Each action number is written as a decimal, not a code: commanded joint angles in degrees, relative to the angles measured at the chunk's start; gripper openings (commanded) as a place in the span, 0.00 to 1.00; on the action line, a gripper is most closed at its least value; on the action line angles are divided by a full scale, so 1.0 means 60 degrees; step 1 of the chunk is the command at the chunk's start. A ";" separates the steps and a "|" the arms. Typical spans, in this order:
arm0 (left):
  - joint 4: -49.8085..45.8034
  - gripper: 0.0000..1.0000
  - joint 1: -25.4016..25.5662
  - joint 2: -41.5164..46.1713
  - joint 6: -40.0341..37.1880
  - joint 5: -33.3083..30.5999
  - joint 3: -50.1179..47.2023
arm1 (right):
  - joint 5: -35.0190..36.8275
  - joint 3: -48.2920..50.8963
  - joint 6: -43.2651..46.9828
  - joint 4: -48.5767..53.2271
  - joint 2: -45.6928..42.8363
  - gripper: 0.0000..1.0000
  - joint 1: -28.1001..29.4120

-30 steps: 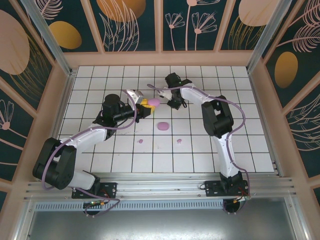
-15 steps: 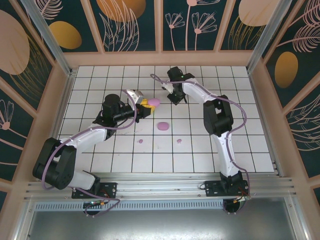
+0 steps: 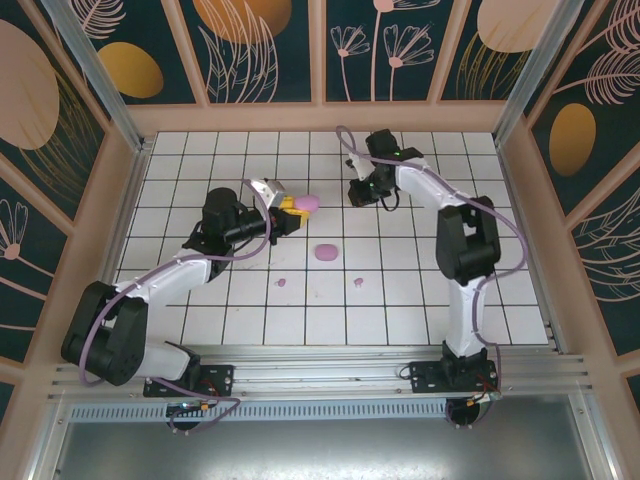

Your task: Insert the wireless bluetooth earbuds into the charging case

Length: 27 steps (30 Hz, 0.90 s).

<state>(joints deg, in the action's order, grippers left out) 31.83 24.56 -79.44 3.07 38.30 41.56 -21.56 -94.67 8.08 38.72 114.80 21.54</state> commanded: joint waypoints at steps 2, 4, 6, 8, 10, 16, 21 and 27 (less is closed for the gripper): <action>-0.0176 0.00 -0.0007 0.0261 -0.0289 0.0050 0.0327 | -0.1975 0.1622 -0.1139 -0.1335 -0.2249 0.02 0.0208; -0.0309 0.00 -0.0009 0.0297 -0.0342 0.0054 0.0457 | -0.2314 0.2451 -0.1438 -0.1652 -0.3115 0.02 0.0430; -0.0367 0.00 -0.0004 0.0305 -0.0344 0.0053 0.0538 | -0.2446 0.3048 -0.1696 -0.1864 -0.3840 0.02 0.0666; -0.0375 0.00 0.0000 0.0295 -0.0329 0.0054 0.0630 | -0.2566 0.3522 -0.2021 -0.2085 -0.4436 0.03 0.0892; -0.0355 0.00 -0.0002 0.0273 -0.0285 0.0098 0.0701 | -0.2686 0.3840 -0.2379 -0.2365 -0.4953 0.03 0.1127; -0.0300 0.00 -0.0002 0.0325 -0.0115 0.0215 0.0689 | -0.2749 0.3734 -0.2890 -0.2778 -0.5553 0.03 0.1581; -0.0254 0.00 0.0009 0.0495 -0.0049 0.0237 0.0484 | -0.2825 0.3476 -0.3190 -0.2908 -0.5443 0.03 0.1810; -0.0267 0.00 0.0009 0.0569 -0.0008 0.0358 0.0360 | -0.2923 0.3210 -0.3403 -0.2966 -0.5162 0.02 0.2036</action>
<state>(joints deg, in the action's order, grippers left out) 29.71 24.56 -77.10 2.22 38.79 44.36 -37.63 -73.01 -10.92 22.85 83.11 33.41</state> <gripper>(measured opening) 0.259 0.045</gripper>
